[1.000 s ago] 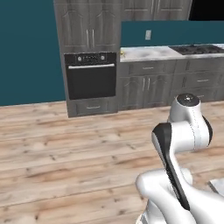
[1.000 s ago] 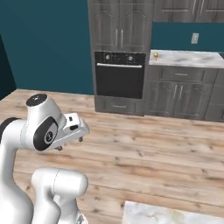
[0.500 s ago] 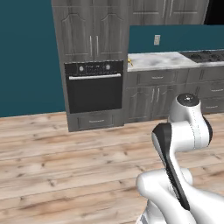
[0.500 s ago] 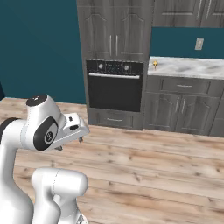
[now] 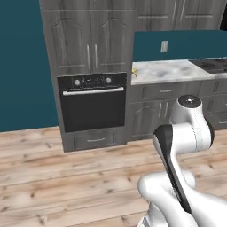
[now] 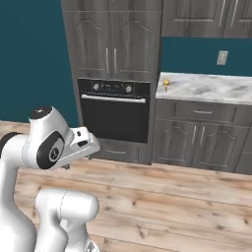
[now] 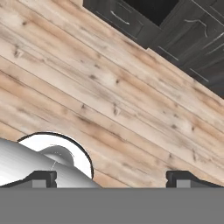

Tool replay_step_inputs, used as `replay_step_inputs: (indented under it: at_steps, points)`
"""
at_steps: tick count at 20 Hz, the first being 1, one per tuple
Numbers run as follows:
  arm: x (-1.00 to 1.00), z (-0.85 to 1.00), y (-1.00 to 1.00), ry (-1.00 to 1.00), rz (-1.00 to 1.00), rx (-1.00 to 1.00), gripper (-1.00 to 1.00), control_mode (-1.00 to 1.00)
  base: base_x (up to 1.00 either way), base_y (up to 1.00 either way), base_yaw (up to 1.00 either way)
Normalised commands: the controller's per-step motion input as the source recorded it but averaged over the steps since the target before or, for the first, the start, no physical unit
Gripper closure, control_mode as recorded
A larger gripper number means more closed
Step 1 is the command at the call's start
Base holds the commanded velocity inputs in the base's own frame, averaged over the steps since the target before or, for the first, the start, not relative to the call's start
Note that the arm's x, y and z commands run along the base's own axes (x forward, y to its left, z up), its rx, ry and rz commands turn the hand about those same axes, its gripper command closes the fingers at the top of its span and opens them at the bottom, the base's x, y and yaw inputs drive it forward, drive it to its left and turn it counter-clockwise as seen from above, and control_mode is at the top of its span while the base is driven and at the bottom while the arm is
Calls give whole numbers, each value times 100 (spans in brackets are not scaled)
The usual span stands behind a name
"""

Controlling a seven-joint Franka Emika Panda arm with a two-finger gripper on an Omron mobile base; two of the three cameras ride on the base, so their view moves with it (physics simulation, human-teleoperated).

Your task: Take the fork and place it on the left side of the plate. Then take the spoon and place it on the right side of the plate. Make sure they're directly next to the plate.

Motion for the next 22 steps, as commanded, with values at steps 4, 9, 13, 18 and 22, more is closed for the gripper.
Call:
replay_step_inputs:
  at_steps: [4, 9, 13, 18, 22]
  points:
    - [0, 0, 0, 0, 0, 0, -100, 100, 83, -63, 0]
    - [0, 0, 0, 0, 0, 0, -100, 100, 79, -66, 0]
    - [0, 0, 0, 0, 0, 0, -100, 100, 80, -59, 0]
    - [0, 0, 0, 0, 0, 0, -100, 100, 78, -58, 0]
    - [0, 0, 0, 0, 0, 0, -100, 100, 75, -56, 0]
